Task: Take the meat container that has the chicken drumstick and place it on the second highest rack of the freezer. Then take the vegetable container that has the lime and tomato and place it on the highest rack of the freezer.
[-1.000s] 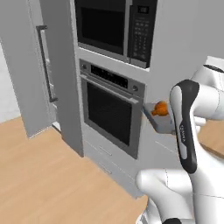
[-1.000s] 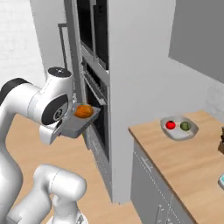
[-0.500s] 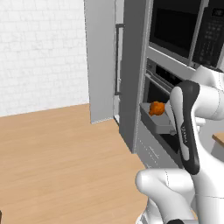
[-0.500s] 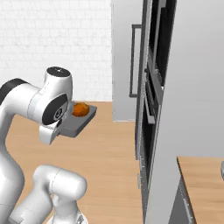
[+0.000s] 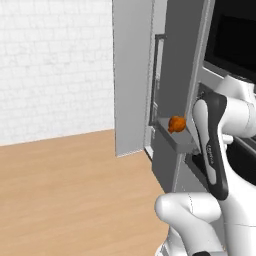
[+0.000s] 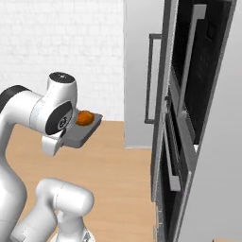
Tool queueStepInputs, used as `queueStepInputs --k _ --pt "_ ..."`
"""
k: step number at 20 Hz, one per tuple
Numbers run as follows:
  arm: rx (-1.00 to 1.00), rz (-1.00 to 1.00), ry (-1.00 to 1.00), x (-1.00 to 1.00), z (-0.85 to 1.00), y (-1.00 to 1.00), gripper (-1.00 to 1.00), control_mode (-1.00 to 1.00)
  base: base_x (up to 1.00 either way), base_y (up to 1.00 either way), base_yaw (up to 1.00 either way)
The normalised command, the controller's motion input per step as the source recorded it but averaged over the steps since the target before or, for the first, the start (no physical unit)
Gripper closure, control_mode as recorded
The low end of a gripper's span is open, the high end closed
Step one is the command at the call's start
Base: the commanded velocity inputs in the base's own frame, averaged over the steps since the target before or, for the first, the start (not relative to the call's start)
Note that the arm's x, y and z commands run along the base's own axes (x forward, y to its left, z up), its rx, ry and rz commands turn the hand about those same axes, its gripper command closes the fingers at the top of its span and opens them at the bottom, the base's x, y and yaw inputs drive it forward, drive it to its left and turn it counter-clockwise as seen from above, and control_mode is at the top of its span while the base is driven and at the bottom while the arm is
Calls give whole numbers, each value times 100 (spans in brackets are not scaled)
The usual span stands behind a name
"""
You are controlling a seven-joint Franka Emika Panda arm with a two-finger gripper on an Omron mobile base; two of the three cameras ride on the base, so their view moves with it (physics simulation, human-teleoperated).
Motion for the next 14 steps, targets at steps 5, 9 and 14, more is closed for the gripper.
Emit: queueStepInputs --k 5,9,14 --pt "0 0 0 0 0 0 100 100 100 22 0" --pt "0 0 0 0 0 0 100 100 100 9 0" --pt "0 0 0 0 0 0 100 100 95 0 -1"
